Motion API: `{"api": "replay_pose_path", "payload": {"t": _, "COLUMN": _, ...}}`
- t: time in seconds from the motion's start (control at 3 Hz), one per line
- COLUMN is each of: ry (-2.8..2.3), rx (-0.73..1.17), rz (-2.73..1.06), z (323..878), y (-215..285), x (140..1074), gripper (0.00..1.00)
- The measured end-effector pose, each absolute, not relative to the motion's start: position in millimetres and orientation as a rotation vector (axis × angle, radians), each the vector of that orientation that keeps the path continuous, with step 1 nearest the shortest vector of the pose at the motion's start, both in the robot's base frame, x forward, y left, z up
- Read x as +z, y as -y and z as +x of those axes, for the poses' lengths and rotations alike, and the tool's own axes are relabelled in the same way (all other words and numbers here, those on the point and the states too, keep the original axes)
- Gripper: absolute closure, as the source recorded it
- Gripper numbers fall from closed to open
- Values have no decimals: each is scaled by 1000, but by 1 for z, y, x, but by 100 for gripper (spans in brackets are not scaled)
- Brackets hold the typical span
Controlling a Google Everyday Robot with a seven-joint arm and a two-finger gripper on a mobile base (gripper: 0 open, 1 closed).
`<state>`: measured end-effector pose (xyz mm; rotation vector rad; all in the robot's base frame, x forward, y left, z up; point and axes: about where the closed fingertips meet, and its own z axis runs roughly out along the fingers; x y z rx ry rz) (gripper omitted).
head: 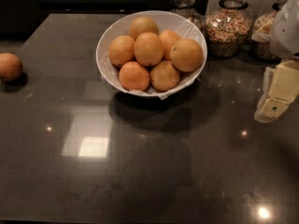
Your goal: Pick orange from white bowl
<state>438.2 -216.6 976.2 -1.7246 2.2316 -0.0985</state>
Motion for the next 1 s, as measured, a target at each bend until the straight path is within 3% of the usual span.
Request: {"api": "replay_pose_path", "payload": {"t": 1.0, "ry": -2080, "rx": -22, "rz": -1771, "z": 477, "y": 163, "x": 976, "gripper": 0}}
